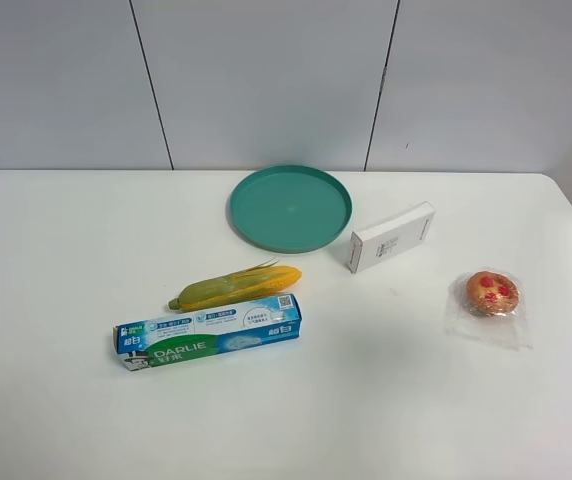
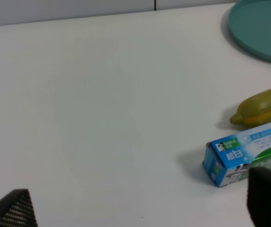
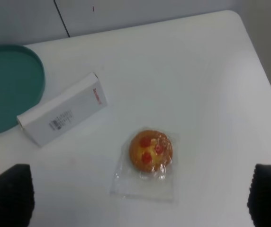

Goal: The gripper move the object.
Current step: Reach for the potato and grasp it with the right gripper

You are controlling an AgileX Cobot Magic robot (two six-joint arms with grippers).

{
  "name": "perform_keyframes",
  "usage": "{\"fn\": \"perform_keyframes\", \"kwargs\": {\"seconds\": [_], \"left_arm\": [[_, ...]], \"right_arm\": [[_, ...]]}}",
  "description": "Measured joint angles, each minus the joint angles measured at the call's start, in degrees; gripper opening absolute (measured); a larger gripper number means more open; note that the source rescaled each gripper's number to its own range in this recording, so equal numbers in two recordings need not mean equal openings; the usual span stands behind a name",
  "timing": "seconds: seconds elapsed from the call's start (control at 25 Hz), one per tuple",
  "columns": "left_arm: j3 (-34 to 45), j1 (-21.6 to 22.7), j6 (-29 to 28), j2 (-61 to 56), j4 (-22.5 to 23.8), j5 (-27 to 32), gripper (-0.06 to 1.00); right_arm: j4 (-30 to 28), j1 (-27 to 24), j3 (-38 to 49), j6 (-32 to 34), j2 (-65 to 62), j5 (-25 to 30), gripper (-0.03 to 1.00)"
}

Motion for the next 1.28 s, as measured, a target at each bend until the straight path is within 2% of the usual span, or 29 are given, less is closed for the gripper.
{"fn": "perform_keyframes", "kwargs": {"seconds": [0.12,0.28,0.68,1.04,1.28], "left_arm": [[0.0,0.0,0.0,0.0,0.0,0.0,1.00],[0.0,0.0,0.0,0.0,0.0,0.0,1.00],[0.0,0.0,0.0,0.0,0.0,0.0,1.00],[0.0,0.0,0.0,0.0,0.0,0.0,1.00],[0.0,0.0,0.0,0.0,0.0,0.0,1.00]], "right_arm": [[-0.8,0.0,-6.3,0.0,7.7,3.7,0.78],[-0.8,0.0,-11.5,0.0,18.2,4.5,0.78],[-0.8,0.0,-12.2,0.0,38.6,4.7,0.78],[-0.8,0.0,-12.2,0.0,50.6,4.1,0.78],[-4.2,0.1,-12.2,1.0,57.7,2.1,0.78]]}}
